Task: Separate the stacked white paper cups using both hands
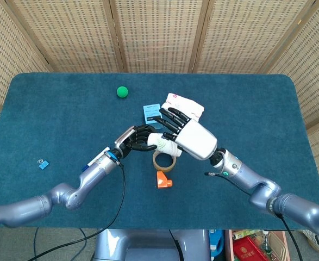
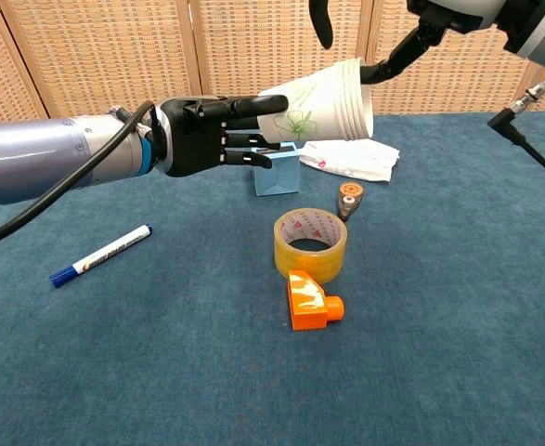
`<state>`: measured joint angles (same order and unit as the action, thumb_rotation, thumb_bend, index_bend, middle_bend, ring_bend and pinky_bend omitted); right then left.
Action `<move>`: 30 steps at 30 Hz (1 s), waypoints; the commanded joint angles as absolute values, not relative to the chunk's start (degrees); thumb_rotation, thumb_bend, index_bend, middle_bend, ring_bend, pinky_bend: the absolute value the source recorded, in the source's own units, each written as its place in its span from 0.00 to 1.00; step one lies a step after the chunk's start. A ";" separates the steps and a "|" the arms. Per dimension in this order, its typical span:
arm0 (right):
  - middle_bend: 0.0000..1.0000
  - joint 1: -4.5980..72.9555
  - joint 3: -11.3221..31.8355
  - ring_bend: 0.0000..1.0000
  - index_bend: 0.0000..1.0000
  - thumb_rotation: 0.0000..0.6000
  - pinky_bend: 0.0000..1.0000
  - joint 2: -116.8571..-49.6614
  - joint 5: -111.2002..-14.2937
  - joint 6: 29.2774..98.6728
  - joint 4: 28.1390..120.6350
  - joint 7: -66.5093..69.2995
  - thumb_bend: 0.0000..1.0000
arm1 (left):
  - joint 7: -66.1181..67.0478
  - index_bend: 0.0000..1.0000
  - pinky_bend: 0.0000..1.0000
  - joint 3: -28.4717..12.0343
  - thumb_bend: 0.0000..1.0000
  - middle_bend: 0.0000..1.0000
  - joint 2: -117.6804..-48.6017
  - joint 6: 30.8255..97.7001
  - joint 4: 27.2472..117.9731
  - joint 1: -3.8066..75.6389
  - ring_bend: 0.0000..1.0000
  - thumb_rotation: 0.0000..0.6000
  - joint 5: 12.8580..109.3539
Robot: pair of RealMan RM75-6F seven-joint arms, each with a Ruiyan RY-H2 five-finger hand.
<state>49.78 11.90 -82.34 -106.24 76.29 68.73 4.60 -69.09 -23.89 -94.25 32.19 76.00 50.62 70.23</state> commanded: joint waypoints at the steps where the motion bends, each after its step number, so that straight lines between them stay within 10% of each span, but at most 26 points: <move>1: 0.26 49.97 11.49 0.12 0.59 1.00 0.23 -82.17 -106.20 76.61 68.58 4.42 0.42 | -68.89 0.53 0.51 -23.95 0.17 0.50 -94.44 32.00 75.93 50.75 0.49 1.00 70.18; 30: 0.27 50.57 8.28 0.13 0.71 1.00 0.24 -81.59 -106.63 79.30 66.75 0.46 0.67 | -68.73 0.53 0.51 -24.60 0.17 0.50 -94.16 31.39 76.27 50.21 0.49 1.00 70.70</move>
<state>50.66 8.34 -81.72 -106.60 79.08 66.87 0.43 -68.73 -24.60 -94.19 31.40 76.29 50.23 70.72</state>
